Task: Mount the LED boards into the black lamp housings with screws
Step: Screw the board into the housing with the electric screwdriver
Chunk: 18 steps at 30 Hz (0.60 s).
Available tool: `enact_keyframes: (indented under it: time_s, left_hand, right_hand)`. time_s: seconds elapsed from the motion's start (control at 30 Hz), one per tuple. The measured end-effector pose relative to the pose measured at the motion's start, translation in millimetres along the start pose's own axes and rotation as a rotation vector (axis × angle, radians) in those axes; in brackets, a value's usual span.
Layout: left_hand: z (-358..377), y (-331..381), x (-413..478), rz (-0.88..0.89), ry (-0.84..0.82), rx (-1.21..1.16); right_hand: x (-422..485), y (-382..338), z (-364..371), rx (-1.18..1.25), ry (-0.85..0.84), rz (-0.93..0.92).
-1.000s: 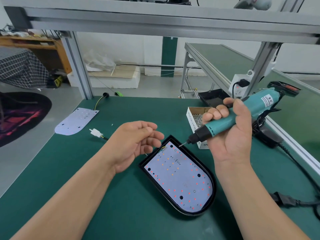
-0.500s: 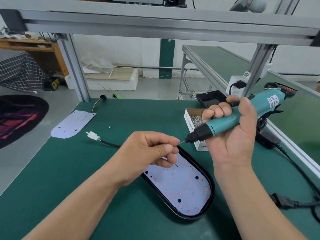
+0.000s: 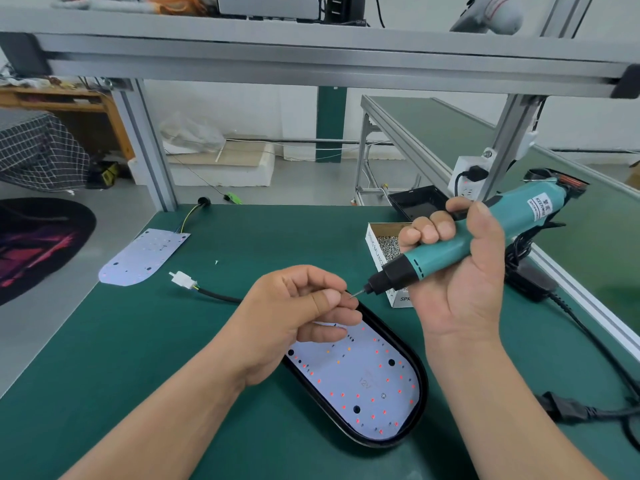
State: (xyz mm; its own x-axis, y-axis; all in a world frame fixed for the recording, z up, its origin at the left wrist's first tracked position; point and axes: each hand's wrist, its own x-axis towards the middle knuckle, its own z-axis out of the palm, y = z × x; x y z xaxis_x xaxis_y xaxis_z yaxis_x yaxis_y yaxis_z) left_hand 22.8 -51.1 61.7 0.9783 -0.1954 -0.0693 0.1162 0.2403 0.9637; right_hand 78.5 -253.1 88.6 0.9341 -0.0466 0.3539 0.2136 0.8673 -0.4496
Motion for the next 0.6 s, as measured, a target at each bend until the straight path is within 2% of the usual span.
enact_keyframes:
  time_s: [0.13, 0.33, 0.6]
  left_hand:
    - [1.1, -0.1, 1.7, 0.028, 0.064, 0.061]
    - [3.8, 2.6, 0.3, -0.043, 0.038, -0.106]
    - [8.9, 3.0, -2.7, -0.087, 0.012, -0.175]
  right_hand:
    - [0.1, 0.2, 0.5, -0.008, 0.012, -0.008]
    - [0.8, -0.9, 0.5, -0.017, 0.029, -0.023]
    - [0.3, 0.3, 0.3, -0.021, 0.015, -0.017]
